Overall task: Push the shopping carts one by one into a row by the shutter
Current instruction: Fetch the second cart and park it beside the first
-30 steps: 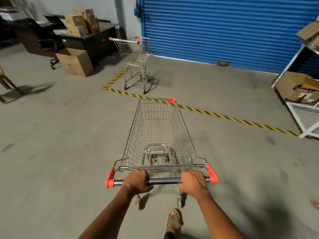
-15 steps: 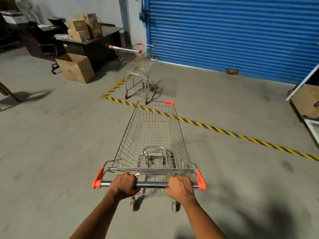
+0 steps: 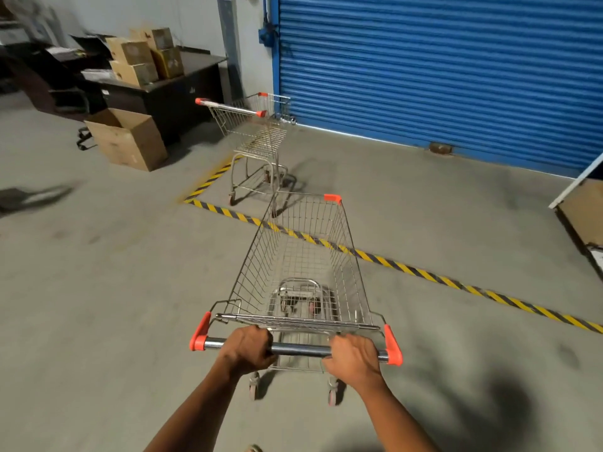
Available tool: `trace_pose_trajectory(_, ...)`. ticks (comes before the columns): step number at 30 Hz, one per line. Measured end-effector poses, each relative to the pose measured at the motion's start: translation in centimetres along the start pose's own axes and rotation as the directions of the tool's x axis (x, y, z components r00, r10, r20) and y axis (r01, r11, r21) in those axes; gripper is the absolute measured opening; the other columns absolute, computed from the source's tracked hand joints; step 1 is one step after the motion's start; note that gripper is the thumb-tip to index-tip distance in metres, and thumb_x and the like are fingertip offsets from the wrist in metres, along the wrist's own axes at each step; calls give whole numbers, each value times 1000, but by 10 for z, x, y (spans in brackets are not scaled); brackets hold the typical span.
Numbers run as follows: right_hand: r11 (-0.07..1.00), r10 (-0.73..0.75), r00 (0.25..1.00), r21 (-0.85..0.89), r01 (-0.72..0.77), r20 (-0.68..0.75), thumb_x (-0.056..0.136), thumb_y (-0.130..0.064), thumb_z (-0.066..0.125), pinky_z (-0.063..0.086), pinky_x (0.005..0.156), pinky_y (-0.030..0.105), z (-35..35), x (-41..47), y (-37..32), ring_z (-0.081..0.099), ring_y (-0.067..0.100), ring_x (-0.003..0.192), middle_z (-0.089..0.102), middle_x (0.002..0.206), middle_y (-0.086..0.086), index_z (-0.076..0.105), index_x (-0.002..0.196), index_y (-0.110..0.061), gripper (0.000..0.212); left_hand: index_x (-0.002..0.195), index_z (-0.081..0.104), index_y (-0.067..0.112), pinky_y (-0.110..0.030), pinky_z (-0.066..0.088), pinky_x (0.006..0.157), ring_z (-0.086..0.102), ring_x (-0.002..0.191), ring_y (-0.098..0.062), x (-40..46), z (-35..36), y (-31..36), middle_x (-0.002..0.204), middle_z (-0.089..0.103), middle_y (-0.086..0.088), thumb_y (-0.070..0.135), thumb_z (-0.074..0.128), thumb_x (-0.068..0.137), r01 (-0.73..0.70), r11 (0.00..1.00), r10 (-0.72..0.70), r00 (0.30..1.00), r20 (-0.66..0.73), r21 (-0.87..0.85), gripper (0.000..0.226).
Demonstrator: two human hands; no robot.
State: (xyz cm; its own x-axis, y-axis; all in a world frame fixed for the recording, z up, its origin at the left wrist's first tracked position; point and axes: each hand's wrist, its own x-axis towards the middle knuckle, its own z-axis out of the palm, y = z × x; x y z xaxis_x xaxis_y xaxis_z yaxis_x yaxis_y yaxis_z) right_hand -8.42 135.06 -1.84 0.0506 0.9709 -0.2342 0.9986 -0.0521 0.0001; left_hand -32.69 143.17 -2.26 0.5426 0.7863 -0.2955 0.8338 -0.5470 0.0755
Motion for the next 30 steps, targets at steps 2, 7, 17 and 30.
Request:
trace_pose_trajectory(2,1000,20,1000,-11,-20,-10,84,-36,53,48,71,33,-7,33,4,70,23,86,71,94,-1,70,107,-25,31,91,65,21,-32,52,68,66,78,-23,31,-13,-13,86,70,-2,57,47,85,-13,1000,13,1000,20,-19,40)
trace_pose_trajectory(7,995,98,995,-26,-98,-13,77,-41,47,49,70,32,-20,121,10,72,21,88,73,95,-2,70,117,-34,47,89,60,28,-27,47,61,60,71,-15,105,-43,-51,79,62,4,54,53,89,-41,996,45,998,46,-84,27)
trace_pose_trajectory(17,987,159,987,-16,-159,21,81,-32,55,53,71,32,-62,279,20,71,22,81,72,89,-1,66,94,-26,18,85,62,27,-27,53,61,63,65,-12,250,-90,-125,73,62,6,53,55,89,-50,995,55,997,61,-81,27)
trace_pose_trajectory(30,989,138,990,48,-139,23,89,-36,53,47,80,35,-110,508,55,71,25,97,72,106,1,71,108,-23,29,97,66,18,-36,51,78,67,95,-29,471,-158,-217,97,73,-6,64,42,79,-56,996,59,998,-29,72,54)
